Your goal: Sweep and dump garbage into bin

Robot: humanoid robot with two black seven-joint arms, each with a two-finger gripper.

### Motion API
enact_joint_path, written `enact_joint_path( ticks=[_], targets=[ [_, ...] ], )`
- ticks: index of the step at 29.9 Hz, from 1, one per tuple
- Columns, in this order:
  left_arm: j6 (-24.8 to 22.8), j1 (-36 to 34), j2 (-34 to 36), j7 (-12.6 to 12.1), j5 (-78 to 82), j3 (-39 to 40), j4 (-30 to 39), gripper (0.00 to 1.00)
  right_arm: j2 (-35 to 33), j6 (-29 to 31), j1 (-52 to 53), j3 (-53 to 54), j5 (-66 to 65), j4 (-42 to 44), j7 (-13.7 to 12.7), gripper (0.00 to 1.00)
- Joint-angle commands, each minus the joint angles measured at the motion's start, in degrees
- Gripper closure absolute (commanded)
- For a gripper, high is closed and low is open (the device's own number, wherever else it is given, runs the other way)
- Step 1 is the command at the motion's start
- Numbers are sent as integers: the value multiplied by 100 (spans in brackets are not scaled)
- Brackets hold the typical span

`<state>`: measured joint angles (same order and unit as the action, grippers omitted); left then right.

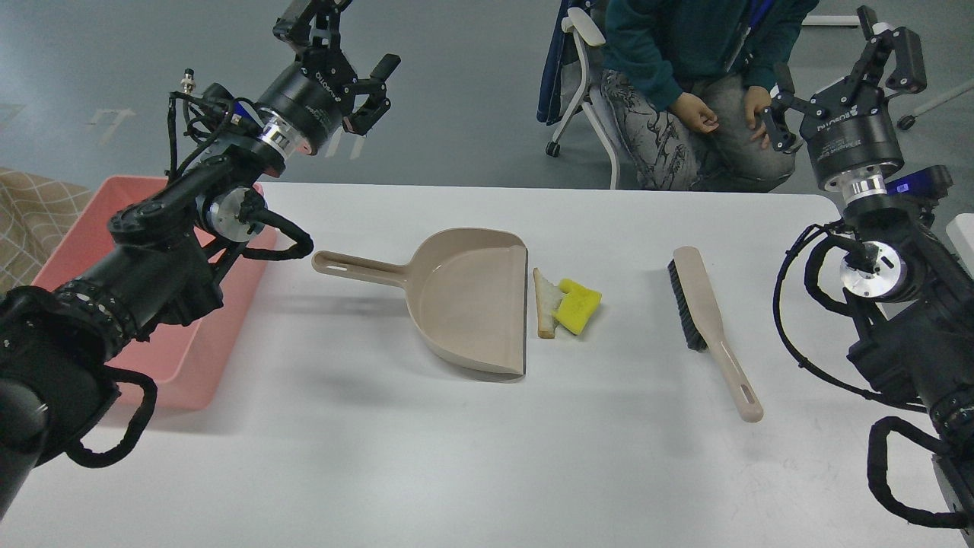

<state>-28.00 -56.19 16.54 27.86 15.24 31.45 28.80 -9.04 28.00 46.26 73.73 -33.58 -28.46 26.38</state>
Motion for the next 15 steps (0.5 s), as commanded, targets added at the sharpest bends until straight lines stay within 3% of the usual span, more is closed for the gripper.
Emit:
enact_joint_path(
  ticks=[1,15],
  targets=[
    [0,12,16,14,-3,-8,3,2,-1,0,-3,-8,-8,7,-10,0],
    [0,29,130,0,-21,-16,-102,2,-10,0,252,-694,1,-2,-36,0]
  ],
)
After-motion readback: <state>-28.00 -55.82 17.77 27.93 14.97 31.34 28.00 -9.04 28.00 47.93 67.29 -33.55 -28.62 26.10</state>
